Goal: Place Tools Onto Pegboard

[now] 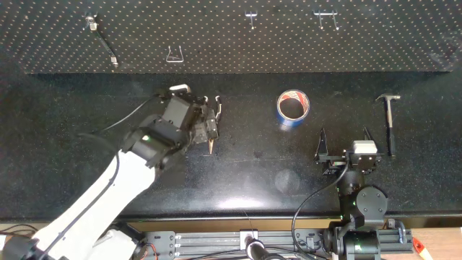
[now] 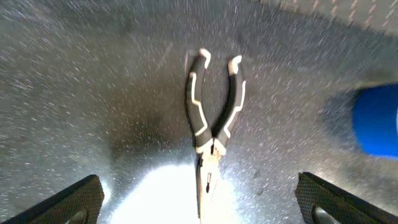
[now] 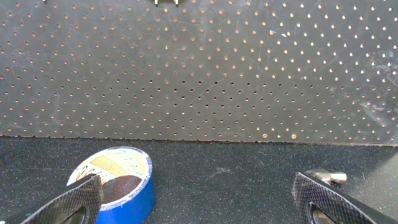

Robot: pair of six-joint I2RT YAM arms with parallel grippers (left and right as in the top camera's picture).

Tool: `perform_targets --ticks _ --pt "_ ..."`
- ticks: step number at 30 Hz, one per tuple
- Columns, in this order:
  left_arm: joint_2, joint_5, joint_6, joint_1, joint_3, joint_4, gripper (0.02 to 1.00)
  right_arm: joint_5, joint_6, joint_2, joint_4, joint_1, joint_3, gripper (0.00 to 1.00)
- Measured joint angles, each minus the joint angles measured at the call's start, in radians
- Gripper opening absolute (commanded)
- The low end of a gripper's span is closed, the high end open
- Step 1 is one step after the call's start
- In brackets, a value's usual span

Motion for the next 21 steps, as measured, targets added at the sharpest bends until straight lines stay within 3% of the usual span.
perform_targets --ticks 14,21 --pt "0.327 0.045 0.192 0.005 0.365 -0.267 0.996 0.0 0.0 0.0 0.0 0.0 0.0 0.98" --pt "0.434 0.045 0.255 0.021 0.442 -0.301 0.996 0.0 0.0 0.0 0.0 0.0 0.0 0.98"
